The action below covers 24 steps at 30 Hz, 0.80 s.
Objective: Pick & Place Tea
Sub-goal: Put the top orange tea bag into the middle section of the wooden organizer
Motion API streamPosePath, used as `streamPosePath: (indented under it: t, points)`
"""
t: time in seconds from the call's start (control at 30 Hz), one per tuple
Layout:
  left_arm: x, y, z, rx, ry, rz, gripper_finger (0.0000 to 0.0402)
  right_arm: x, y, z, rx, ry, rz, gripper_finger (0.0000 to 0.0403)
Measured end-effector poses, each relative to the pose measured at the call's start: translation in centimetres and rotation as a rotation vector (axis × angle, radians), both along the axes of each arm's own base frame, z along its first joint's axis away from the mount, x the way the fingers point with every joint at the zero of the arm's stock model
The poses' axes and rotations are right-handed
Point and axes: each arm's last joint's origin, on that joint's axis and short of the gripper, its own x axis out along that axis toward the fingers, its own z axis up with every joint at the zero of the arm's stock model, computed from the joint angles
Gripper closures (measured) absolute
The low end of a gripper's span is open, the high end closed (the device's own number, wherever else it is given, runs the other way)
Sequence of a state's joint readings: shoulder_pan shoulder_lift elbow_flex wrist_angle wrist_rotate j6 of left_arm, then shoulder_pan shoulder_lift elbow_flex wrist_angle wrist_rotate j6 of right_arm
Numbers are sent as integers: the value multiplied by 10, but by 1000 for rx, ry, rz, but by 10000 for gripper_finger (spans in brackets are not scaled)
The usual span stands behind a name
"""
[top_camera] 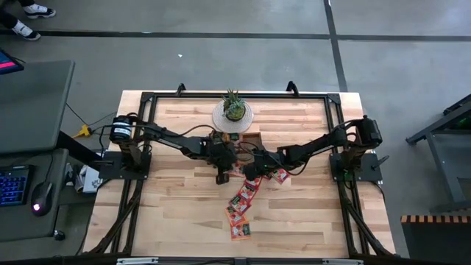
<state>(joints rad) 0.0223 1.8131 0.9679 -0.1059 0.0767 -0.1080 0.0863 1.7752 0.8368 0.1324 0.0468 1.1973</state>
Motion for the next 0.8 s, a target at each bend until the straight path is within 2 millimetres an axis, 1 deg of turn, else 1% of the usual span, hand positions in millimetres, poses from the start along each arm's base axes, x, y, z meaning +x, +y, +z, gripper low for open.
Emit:
streamPosePath:
  t: [0.17, 0.27, 0.33, 0.4, 0.5, 0.6, 0.8]
  points:
    - [4, 1, -14, -19, 28, 9, 401, 2, 0, 2, 4, -26, 21, 403]
    - [4, 1, -16, -21, 36, 15, 401, 3, 1, 4, 8, -43, 39, 401]
    - [4, 0, -16, -24, 39, 14, 401, 3, 0, 4, 8, -42, 29, 394]
    - [4, 0, -17, -25, 42, 14, 401, 2, -1, 3, 13, -31, 4, 378]
    - [4, 0, -17, -26, 45, 15, 402, 1, -3, 1, 21, -13, -37, 338]
    - [3, 0, -18, -27, 50, 15, 401, 1, -7, 1, 31, -11, -74, 285]
    - [3, 0, -19, -29, 55, 16, 401, 1, -26, -1, 63, 5, -107, 180]
